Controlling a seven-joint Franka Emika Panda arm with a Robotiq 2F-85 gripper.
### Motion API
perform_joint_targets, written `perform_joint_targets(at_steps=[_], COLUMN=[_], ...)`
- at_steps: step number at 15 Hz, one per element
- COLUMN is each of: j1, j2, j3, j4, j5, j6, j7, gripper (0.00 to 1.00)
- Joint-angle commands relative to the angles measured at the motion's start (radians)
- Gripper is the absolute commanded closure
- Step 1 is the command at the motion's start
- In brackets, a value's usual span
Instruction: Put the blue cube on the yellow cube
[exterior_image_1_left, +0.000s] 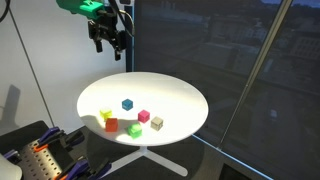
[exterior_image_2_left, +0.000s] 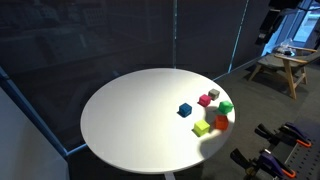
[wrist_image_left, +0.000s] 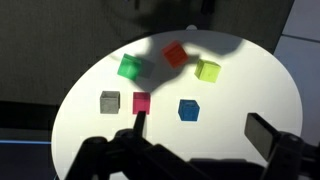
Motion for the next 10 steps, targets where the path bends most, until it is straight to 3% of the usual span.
perform_joint_targets(at_steps=[1,10], j1=[-0.003,0.018], j2=[0.078,0.268], j3=[0.034,0.077], j4=[0.068,0.208], j5=[0.012,0.077], j6=[0.045,0.066], j7=[0.047,0.091], gripper=[0.0,0.0])
